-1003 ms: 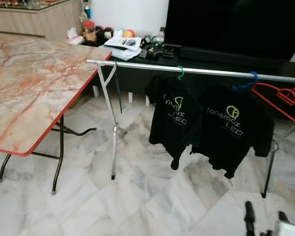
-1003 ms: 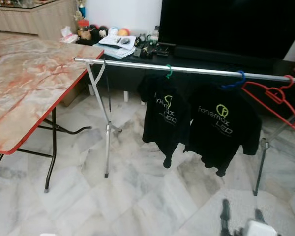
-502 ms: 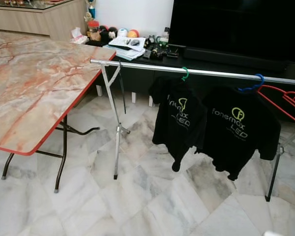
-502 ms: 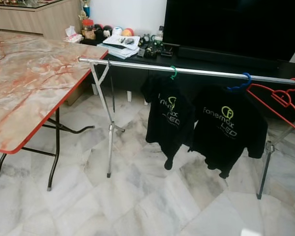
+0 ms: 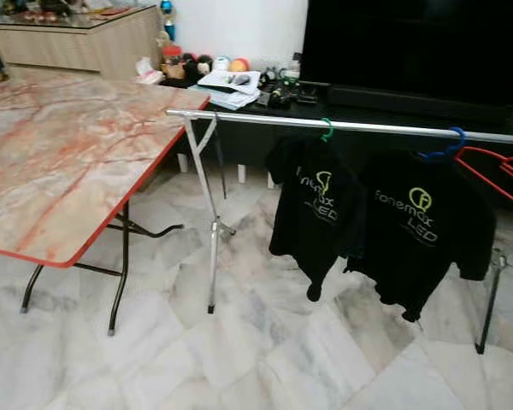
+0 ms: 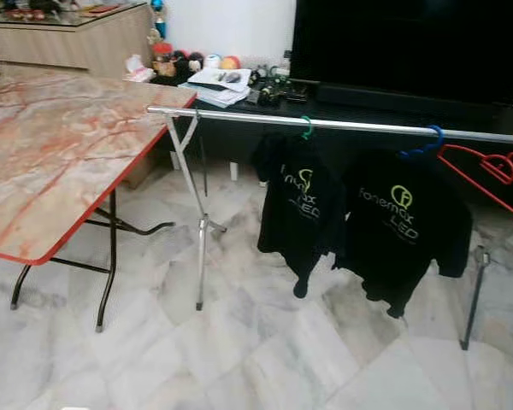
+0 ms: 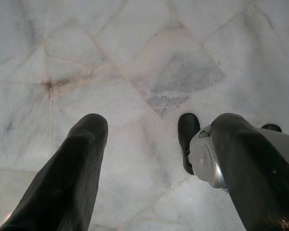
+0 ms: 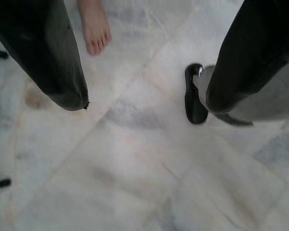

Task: Hang hanger

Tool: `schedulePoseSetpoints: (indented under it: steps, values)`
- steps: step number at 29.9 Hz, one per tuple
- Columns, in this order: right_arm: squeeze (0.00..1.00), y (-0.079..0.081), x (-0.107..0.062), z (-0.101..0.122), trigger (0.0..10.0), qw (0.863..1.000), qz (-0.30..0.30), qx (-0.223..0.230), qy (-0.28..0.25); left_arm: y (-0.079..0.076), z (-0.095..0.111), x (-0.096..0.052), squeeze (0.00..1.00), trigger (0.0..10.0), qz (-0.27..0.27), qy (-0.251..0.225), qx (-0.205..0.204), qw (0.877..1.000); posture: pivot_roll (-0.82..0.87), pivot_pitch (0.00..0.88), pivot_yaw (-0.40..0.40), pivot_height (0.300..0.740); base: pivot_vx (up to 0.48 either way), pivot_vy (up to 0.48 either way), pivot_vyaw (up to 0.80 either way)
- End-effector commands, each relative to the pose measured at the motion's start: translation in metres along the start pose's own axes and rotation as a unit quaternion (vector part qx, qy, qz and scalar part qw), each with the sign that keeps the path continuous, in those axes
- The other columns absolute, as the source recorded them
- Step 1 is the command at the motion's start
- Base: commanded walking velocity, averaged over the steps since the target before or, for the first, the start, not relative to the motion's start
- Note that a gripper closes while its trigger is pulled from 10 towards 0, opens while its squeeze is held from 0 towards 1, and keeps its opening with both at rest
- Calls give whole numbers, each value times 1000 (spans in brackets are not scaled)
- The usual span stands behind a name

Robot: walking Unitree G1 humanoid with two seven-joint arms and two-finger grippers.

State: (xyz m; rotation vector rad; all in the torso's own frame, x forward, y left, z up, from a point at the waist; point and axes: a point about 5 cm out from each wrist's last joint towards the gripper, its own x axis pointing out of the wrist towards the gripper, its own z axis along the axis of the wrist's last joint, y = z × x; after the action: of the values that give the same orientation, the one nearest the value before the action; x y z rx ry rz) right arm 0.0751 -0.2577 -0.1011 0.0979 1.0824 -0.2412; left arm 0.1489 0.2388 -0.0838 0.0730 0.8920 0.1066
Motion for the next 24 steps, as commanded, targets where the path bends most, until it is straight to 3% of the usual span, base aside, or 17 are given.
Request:
schedulePoseSetpoints:
  steps: [1,14,24]
  values:
    - [0,2,1,3,10000,1000,12,-4,-3,2,0,0,0,10000,9,3,-8,1000,40,63,-12,740,0,0,0]
    - [0,7,3,11,10000,999,27,13,-30,1,-2,0,0,10000,4,8,-14,1000,27,77,-11,740,0,0,0]
    - [0,8,3,12,10000,999,40,9,-35,-4,-2,0,0,10000,-2,6,-14,1000,37,72,-12,740,307,0,0]
